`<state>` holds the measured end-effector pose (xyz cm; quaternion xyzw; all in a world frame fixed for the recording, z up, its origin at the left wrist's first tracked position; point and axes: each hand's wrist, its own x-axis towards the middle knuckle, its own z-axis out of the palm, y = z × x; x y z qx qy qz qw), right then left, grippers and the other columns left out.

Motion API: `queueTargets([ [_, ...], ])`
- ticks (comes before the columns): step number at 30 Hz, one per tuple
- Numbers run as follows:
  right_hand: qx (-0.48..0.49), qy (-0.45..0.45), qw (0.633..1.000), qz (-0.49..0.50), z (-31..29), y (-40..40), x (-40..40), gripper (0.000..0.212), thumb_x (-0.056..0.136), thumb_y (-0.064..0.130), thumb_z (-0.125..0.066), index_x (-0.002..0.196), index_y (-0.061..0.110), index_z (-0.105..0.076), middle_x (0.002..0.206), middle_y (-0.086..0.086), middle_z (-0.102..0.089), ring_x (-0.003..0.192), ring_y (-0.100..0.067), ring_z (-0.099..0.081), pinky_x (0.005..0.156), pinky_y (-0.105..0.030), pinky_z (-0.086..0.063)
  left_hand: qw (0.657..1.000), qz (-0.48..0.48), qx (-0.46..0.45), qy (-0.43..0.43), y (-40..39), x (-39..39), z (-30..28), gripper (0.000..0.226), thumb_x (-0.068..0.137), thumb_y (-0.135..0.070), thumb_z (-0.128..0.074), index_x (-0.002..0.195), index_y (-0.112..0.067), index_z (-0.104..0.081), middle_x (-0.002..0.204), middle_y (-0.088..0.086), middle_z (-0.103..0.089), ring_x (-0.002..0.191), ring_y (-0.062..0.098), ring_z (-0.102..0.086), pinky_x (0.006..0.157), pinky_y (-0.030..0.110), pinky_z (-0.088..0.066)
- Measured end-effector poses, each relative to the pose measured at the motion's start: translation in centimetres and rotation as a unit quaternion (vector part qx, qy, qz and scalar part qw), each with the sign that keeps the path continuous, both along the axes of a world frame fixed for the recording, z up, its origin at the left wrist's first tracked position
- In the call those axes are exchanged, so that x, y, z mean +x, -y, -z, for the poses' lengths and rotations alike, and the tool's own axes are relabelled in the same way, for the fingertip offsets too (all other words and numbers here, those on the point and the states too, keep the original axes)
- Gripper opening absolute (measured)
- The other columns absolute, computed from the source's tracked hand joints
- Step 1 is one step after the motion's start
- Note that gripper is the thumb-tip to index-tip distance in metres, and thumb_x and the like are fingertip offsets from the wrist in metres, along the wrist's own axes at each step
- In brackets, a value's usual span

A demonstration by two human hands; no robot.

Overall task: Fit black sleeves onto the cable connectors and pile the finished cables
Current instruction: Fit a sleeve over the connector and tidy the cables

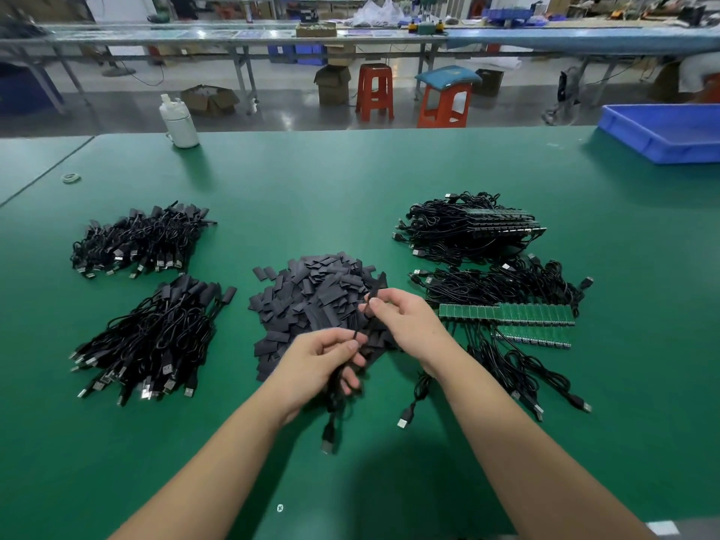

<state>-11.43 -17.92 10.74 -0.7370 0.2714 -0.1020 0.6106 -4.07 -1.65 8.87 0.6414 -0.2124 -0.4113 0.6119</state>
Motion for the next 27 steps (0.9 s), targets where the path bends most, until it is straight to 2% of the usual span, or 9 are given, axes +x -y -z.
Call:
queueTargets([
  [2,-0.179,-0.073,0.981,-0.026,0.3,1.3,-0.1,0.027,0.101,0.034,-0.053,0.124,0.023,-0.063,0.105,0.009,-0.072,0.103,-0.018,-0.067,0.096,-0.036,-0.051,0.995,-0.049,0.052,0.072,-0.7,2.2,-0.2,0.014,0.097,-0.011,-0.058,0.103,-0.013,-0.071,0.082,0.009,-0.071,0.055,0.02,-0.064,0.052,0.031,-0.057],
  [4,-0.371,-0.133,0.919,-0.025,0.6,3.1,-0.5,0.029,0.103,0.034,-0.048,0.125,0.024,-0.064,0.111,0.008,-0.07,0.111,-0.017,-0.063,0.104,-0.041,-0.046,0.96,-0.117,0.149,0.205,-1.8,5.2,-0.1,0.011,0.097,-0.017,-0.059,0.097,-0.019,-0.07,0.076,0.003,-0.073,0.054,0.017,-0.068,0.052,0.03,-0.056],
  [7,-0.502,-0.229,0.834,-0.006,1.5,6.9,-1.3,0.033,0.104,0.035,-0.043,0.128,0.023,-0.062,0.119,0.001,-0.068,0.118,-0.021,-0.057,0.105,-0.042,-0.04,0.813,-0.152,0.317,0.463,-4.1,9.9,0.7,0.01,0.096,-0.023,-0.056,0.096,-0.018,-0.066,0.069,-0.001,-0.07,0.055,0.017,-0.065,0.056,0.027,-0.05],
  [9,-0.52,-0.295,0.801,-0.01,2.2,9.0,-1.9,0.035,0.105,0.037,-0.04,0.129,0.021,-0.06,0.121,-0.002,-0.066,0.116,-0.024,-0.056,0.099,-0.04,-0.043,0.729,-0.124,0.412,0.532,-5.4,12.5,1.8,0.016,0.097,-0.022,-0.052,0.094,-0.009,-0.061,0.073,0.006,-0.065,0.062,0.025,-0.059,0.058,0.032,-0.049],
  [11,-0.517,-0.325,0.792,-0.019,3.1,10.3,-2.5,0.038,0.105,0.039,-0.04,0.132,0.02,-0.058,0.13,-0.002,-0.061,0.119,-0.026,-0.054,0.1,-0.041,-0.043,0.689,-0.091,0.48,0.535,-6.2,13.9,2.6,0.018,0.098,-0.024,-0.05,0.093,-0.007,-0.055,0.078,0.009,-0.062,0.068,0.029,-0.057,0.061,0.034,-0.048],
  [17,-0.507,-0.307,0.805,-0.005,5.3,11.1,-3.2,0.041,0.097,0.042,-0.059,0.133,0.021,-0.059,0.136,-0.006,-0.046,0.125,-0.028,-0.044,0.102,-0.044,-0.039,0.678,-0.086,0.47,0.559,-6.3,13.9,4.8,0.026,0.098,-0.031,-0.053,0.106,-0.007,-0.051,0.105,0.013,-0.052,0.091,0.032,-0.054,0.067,0.038,-0.046],
  [19,-0.502,-0.314,0.806,-0.01,5.6,11.2,-3.1,0.046,0.094,0.044,-0.063,0.132,0.019,-0.058,0.14,-0.008,-0.042,0.129,-0.029,-0.04,0.105,-0.044,-0.038,0.645,-0.049,0.472,0.599,-6.0,13.5,5.4,0.025,0.095,-0.023,-0.055,0.112,-0.005,-0.055,0.117,0.016,-0.053,0.109,0.033,-0.049,0.085,0.04,-0.049],
  [22,-0.496,-0.316,0.809,-0.011,5.8,11.4,-3.1,0.054,0.091,0.043,-0.067,0.135,0.014,-0.056,0.143,-0.01,-0.038,0.132,-0.03,-0.035,0.108,-0.043,-0.036,0.59,0.046,0.495,0.636,-5.9,13.0,6.6,0.056,0.091,-0.019,-0.055,0.143,-0.002,-0.041,0.151,0.018,-0.037,0.144,0.034,-0.026,0.119,0.042,-0.023],
  [27,-0.502,-0.33,0.799,0.011,6.3,11.2,-3.1,0.056,0.091,0.042,-0.067,0.136,0.013,-0.053,0.153,-0.012,-0.03,0.141,-0.032,-0.027,0.115,-0.046,-0.028,0.542,0.066,0.544,0.637,-7.6,13.4,7.9,0.065,0.096,-0.023,-0.038,0.155,-0.004,-0.018,0.163,0.011,-0.016,0.152,0.027,-0.003,0.123,0.043,0.001],
])
